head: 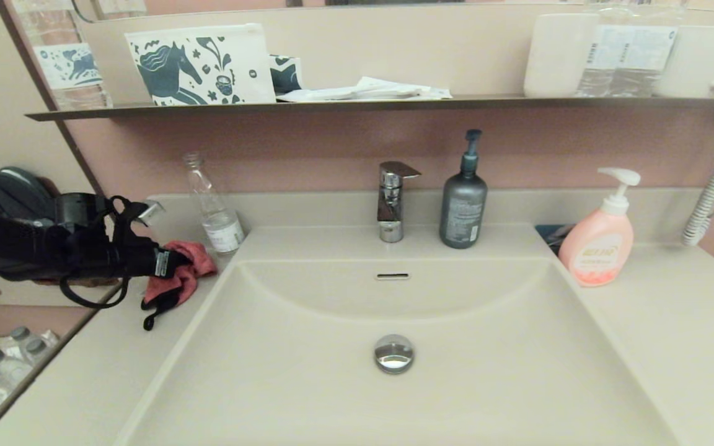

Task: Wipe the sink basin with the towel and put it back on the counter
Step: Wipe the sink

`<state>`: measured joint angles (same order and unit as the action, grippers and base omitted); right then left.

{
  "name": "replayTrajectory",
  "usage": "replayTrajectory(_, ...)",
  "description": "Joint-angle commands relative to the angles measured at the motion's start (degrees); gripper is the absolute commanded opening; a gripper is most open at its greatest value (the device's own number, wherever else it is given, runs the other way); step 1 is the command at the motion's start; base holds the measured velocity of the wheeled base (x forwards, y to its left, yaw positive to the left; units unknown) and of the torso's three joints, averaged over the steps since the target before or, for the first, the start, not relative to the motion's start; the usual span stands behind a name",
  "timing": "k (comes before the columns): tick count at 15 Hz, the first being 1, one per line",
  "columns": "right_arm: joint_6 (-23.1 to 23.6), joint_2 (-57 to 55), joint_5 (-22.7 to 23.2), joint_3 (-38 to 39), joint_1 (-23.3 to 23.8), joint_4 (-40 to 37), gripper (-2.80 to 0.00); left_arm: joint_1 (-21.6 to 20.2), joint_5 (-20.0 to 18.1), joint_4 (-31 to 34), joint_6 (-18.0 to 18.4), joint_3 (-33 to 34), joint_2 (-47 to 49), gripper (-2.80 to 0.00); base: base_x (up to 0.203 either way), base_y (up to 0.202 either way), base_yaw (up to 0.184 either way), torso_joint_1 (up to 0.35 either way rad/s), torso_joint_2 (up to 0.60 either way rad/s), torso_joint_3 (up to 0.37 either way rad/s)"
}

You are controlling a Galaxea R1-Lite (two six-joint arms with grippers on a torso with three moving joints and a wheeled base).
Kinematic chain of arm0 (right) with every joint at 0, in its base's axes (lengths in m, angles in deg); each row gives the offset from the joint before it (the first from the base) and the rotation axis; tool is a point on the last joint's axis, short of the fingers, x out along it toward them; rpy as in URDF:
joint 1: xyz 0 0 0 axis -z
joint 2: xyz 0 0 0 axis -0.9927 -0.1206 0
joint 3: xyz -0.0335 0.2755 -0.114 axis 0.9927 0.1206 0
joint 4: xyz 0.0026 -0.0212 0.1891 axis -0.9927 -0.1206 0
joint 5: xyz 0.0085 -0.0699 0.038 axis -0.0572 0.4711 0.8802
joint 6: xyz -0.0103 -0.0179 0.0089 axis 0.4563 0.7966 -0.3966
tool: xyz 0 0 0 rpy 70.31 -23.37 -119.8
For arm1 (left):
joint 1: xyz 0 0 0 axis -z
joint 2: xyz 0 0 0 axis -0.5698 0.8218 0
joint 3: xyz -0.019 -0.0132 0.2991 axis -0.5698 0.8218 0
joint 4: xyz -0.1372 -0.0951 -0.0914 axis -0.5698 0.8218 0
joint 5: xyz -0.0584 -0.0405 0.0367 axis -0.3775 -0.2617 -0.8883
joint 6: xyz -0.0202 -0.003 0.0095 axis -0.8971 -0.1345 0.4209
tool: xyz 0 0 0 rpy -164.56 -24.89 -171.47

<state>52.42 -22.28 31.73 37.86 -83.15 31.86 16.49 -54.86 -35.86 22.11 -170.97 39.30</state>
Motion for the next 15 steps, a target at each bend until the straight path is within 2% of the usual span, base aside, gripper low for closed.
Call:
replayTrajectory(1,0.00,-0.05,-0.02,0.00,-0.01,0.00,-2.80,-1.92,-0.08,0.26,1.27,-1.47,2.30,-2.80,0.000,0.000,0.000,0.000,0.00,0.000)
replayTrajectory(5,0.00,-0.05,-0.02,0.00,-0.01,0.00,-2.80,-3.90,-0.08,2.29,4.11,-2.27,2.13,-2.80,0.000,0.000,0.000,0.000,0.00,0.000)
replayTrajectory(7,0.00,-0.05,-0.02,0.00,-0.01,0.00,-2.80,-5.26,-0.13,5.20,7.21,-2.39,1.69,-2.80,0.000,0.000,0.000,0.000,0.00,0.000)
replayTrajectory(11,0.00,-0.05,-0.02,0.00,-0.01,0.00,-2.80,-7.34,-0.13,7.48,8.25,-0.90,-0.19,-2.80,0.000,0.000,0.000,0.000,0.00,0.000)
replayTrajectory(15,0.00,-0.05,-0.02,0.00,-0.01,0.00,-2.80,-11.15,-0.22,12.97,11.34,-0.42,-2.24,-2.80,0.000,0.000,0.000,0.000,0.00,0.000)
